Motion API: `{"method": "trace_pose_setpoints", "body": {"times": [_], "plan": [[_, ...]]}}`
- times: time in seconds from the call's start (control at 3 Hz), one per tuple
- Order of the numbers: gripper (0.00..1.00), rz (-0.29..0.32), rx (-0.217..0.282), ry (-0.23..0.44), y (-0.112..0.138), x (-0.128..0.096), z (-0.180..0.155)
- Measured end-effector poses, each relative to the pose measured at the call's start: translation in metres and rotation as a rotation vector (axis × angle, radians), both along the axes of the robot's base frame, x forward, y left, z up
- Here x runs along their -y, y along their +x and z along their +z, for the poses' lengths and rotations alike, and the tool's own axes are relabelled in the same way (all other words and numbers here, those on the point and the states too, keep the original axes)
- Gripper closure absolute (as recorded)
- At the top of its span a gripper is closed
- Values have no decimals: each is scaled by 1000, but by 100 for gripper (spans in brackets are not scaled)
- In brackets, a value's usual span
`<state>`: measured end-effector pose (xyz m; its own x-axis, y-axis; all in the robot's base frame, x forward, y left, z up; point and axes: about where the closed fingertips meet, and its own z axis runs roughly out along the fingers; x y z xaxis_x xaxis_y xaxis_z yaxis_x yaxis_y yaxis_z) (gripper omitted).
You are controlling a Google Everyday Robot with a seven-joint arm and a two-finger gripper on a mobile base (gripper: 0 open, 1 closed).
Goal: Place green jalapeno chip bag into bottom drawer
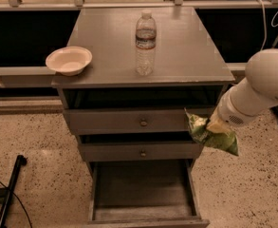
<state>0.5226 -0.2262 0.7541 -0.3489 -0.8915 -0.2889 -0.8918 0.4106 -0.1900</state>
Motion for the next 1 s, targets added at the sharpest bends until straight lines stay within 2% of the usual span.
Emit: {"method": "trace_pose_setpoints", "body": {"times": [0.33, 0.67, 1.0], "plan": [[100, -5, -20, 6, -2, 2, -9], [100, 14, -71, 61, -5, 7, -21], [100, 75, -133, 328, -29, -26, -119]]}}
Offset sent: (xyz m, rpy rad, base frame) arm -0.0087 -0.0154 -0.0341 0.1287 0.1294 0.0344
